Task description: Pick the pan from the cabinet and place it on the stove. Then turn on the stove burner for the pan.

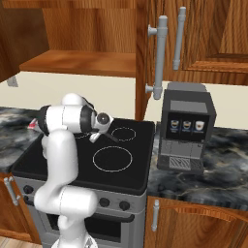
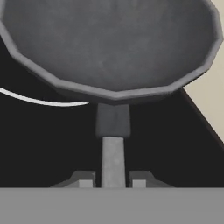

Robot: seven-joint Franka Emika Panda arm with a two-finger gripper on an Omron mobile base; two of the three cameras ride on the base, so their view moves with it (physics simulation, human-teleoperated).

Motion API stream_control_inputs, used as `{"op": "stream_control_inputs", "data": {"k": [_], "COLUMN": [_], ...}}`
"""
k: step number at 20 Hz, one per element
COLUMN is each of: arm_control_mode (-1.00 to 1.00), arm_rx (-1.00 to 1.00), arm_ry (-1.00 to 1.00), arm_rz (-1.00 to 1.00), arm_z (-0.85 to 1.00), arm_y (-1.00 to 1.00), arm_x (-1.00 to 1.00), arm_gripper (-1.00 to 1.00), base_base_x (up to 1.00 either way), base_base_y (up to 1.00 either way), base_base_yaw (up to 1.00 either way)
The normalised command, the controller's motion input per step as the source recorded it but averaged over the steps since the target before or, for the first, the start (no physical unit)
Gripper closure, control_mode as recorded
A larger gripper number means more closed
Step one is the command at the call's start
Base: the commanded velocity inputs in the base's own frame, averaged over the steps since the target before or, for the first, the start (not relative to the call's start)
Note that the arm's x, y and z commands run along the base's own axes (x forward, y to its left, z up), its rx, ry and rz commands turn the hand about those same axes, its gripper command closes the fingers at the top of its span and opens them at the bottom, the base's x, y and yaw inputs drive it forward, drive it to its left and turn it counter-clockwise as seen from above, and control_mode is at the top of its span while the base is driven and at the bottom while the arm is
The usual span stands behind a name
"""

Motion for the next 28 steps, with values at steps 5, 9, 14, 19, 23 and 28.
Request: {"op": "stream_control_inputs", "data": {"k": [5,9,14,19,23,28], "arm_control_mode": [-1.00,-1.00,-1.00,-1.00,-1.00,-1.00], "arm_rx": [0.00,-0.01,-0.04,-0.09,-0.06,-0.05], "arm_ry": [0.00,0.00,0.00,0.01,0.03,0.09], "arm_rz": [0.08,0.01,0.00,0.00,0.00,0.00], "arm_z": [0.00,0.01,0.00,0.00,0.00,0.00], "arm_y": [0.21,0.17,0.21,0.14,0.01,0.00], "arm_x": [0.13,0.00,0.00,0.00,0.00,-0.02], "arm_gripper": [1.00,1.00,1.00,1.00,1.00,1.00], "base_base_x": [0.00,0.00,0.00,0.00,0.00,0.00], "base_base_y": [0.00,0.00,0.00,0.00,0.00,0.00], "base_base_yaw": [0.00,0.00,0.00,0.00,0.00,0.00]}}
